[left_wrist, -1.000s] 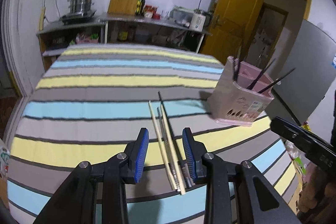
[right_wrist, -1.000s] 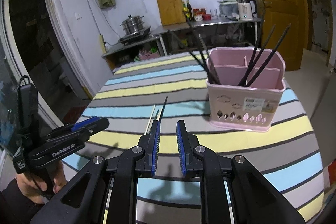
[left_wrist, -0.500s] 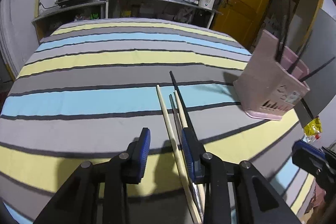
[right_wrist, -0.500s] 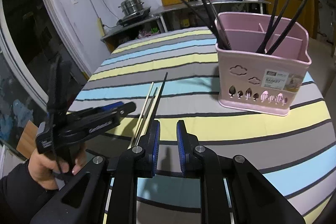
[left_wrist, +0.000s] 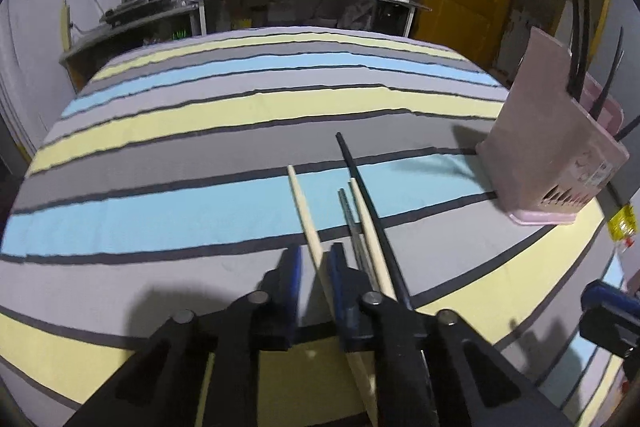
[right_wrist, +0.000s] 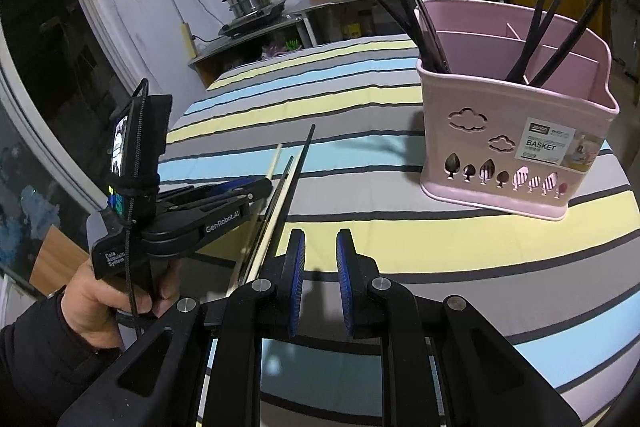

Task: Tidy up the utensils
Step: 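Move both open tools back down to the remaining chopstick pile, then grasp a wooden chopstick with the left tool while the right tool grasps a black chopstick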

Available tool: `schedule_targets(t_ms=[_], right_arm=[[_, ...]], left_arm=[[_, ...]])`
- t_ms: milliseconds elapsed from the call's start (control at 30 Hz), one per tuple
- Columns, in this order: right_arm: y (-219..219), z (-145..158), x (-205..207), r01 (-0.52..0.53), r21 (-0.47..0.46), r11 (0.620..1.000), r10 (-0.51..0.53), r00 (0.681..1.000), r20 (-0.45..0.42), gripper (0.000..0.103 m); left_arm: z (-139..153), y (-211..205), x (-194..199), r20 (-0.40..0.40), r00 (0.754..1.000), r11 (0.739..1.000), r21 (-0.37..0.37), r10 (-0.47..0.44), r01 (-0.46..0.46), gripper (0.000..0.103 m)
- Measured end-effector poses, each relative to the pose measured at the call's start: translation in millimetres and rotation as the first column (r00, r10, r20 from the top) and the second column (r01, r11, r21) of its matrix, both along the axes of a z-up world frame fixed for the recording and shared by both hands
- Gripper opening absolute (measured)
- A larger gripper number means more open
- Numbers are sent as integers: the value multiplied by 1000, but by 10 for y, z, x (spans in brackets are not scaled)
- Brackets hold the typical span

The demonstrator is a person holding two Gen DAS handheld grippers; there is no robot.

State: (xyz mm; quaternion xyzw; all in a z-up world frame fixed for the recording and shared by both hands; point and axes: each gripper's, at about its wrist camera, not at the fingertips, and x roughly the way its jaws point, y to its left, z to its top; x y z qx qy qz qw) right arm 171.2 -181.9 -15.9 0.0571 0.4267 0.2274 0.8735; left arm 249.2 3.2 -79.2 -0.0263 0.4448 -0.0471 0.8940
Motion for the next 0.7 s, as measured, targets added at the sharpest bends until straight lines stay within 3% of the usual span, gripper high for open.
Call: schedule_targets(t_ms=[267,433,700], right_arm=[[169,-49,97,-25,-2,1000,25,1000,-14,16],[401,-162,242,-60,9,998,60,998,-35,16],[739,-483,568,-90,-68,994,84,992,-90,16]], left_arm=[[15,259,-134,-8,1000,1000,-3,8,-8,6],[19,589,-294,-14,998,998,-26,63,-63,6],[7,759,-369,-19,997,994,-75,80,-81,6]])
